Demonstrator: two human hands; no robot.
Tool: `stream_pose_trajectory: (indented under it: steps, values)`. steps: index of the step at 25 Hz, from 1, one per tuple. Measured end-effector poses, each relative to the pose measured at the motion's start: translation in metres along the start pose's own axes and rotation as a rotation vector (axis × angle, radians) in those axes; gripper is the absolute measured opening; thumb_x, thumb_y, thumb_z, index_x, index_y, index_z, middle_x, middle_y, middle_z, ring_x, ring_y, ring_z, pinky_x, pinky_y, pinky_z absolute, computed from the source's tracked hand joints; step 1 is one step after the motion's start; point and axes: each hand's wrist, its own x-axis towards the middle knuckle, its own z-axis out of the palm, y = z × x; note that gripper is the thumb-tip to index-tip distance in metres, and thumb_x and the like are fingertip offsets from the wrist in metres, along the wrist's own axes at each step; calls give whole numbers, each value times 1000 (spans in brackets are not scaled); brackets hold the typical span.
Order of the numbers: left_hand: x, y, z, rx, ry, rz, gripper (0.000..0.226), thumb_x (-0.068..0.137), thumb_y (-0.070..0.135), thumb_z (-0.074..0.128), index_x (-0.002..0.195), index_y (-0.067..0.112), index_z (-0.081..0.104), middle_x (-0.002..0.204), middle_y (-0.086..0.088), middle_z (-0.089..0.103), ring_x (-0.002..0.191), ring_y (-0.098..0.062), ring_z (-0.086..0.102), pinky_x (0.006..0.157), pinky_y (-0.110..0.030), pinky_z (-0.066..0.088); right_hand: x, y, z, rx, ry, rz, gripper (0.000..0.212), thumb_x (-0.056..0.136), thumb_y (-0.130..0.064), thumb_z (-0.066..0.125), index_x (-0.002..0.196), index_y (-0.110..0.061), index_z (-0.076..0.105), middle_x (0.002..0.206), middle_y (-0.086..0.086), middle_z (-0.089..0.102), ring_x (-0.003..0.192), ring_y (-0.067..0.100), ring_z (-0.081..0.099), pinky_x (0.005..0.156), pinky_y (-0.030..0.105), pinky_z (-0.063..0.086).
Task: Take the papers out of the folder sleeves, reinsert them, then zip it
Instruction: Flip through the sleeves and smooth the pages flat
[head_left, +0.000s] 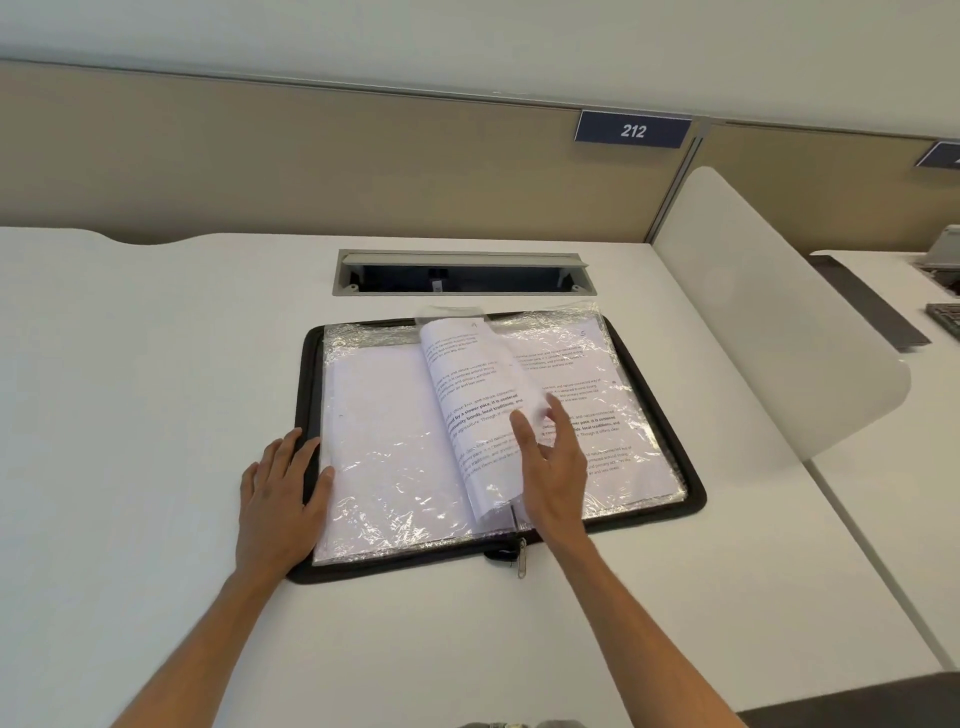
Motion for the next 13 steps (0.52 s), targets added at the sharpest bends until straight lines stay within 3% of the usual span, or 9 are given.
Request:
stream_pose_trajectory:
  steps: [1, 3, 5, 7, 9, 11, 13]
  values:
    - [0, 0, 0, -1, -1, 2, 58, 91, 50, 31, 135, 19, 51, 151, -1, 40, 140, -22, 31, 113, -46, 25, 3, 2, -8, -45, -1, 39, 84, 78, -74, 60, 148, -38, 30, 132, -14, 55, 88, 13, 63, 86, 40, 54]
    - [1, 1, 0, -1, -6, 6, 58, 92, 50, 31, 135, 18, 51, 151, -1, 40, 140, -23, 31, 113, -46, 25, 9, 10, -23, -80, 14, 79, 85, 82, -46, 74, 150, -34, 24, 115, -14, 64, 75, 16, 64, 80, 40, 56]
    - [0, 0, 0, -4, -9, 4, 58, 92, 50, 31, 136, 19, 51, 151, -1, 39, 140, -22, 31, 113, -46, 24, 13, 19, -37, -36, 54, 117, 75, 86, -13, 69, 148, -28, 30, 96, -12, 71, 68, 13, 69, 77, 38, 57]
    - [0, 0, 0, -6, -10, -1, 58, 92, 51, 30, 136, 19, 50, 151, -1, 39, 141, -22, 30, 114, -45, 23, 17, 26, -52, 5, 106, 153, 66, 87, -2, 63, 144, -24, 37, 87, -9, 73, 66, 8, 71, 77, 31, 56]
    - [-1, 1, 0, -6, -8, -1, 58, 91, 51, 30, 136, 19, 50, 151, -1, 39, 141, -22, 30, 114, -45, 22, 18, 32, -62, 31, 141, 213, 54, 88, -11, 66, 137, -23, 46, 84, -9, 74, 70, 4, 71, 85, 34, 54]
    - [-1, 1, -1, -8, -7, -1, 59, 91, 51, 30, 137, 19, 50, 151, -1, 39, 141, -21, 29, 114, -45, 21, 14, 34, -64, -21, 91, 234, 45, 88, -39, 67, 129, -27, 53, 89, -8, 73, 79, 7, 71, 90, 42, 54]
    - [0, 2, 0, -8, -8, -1, 58, 91, 51, 31, 137, 19, 50, 151, -1, 39, 141, -21, 29, 114, -45, 21, 5, 32, -55, -162, -75, 219, 59, 81, -71, 56, 125, -32, 54, 100, -8, 71, 90, 12, 69, 92, 43, 53]
